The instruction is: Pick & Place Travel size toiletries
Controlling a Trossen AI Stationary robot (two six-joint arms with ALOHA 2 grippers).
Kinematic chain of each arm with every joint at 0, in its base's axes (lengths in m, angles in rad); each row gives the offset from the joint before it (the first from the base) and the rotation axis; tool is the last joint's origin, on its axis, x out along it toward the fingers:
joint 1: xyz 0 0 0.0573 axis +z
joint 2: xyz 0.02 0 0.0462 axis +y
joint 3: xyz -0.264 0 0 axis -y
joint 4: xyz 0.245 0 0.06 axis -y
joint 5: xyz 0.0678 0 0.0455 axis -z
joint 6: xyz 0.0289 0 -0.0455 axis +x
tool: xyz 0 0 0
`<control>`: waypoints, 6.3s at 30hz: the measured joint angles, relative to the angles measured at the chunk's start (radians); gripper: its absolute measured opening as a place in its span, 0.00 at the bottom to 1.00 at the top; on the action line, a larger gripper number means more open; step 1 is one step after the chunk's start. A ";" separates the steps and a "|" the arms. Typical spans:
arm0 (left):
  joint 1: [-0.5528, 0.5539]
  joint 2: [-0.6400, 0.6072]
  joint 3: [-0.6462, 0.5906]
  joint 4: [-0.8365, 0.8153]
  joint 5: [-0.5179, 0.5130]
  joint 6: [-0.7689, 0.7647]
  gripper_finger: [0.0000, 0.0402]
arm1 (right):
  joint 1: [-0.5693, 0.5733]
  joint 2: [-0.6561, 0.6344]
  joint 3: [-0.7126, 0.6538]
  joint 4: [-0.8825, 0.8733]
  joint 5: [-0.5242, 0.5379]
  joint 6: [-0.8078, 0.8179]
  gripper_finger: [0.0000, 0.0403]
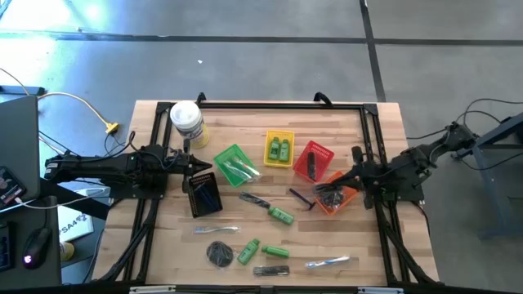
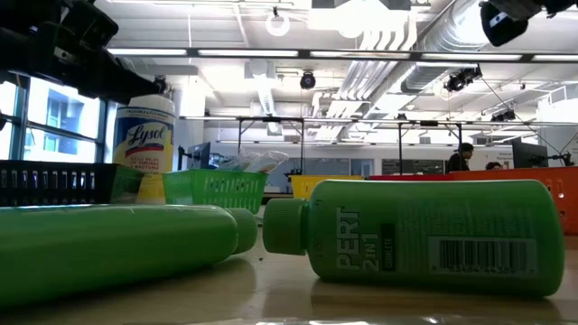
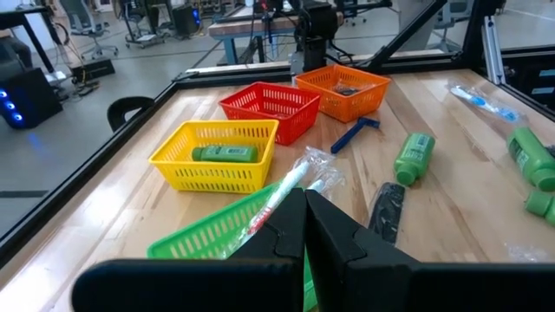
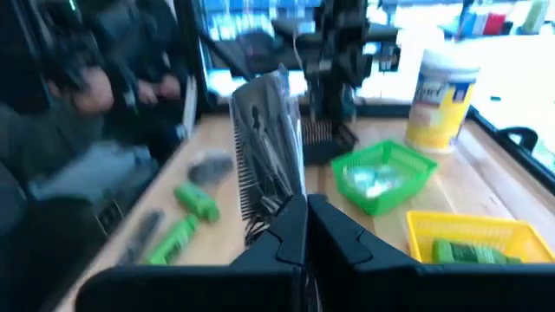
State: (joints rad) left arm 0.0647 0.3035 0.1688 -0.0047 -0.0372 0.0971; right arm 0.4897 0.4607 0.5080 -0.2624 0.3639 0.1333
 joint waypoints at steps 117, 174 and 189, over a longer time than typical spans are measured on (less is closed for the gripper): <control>0.000 0.000 0.000 -0.012 0.000 -0.023 0.00 | -0.004 1.121 0.642 -0.745 0.184 0.946 0.01; 0.000 0.000 0.000 0.003 0.023 -0.023 0.00 | 0.263 0.566 0.718 -0.569 0.313 0.500 0.01; 0.000 0.000 0.000 0.003 0.023 -0.023 0.00 | 0.263 0.581 0.718 -0.570 0.313 0.496 0.01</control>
State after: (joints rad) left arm 0.0649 0.3032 0.1692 -0.0017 -0.0147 0.0738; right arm 0.7528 1.0415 1.2259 -0.8322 0.6770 0.6297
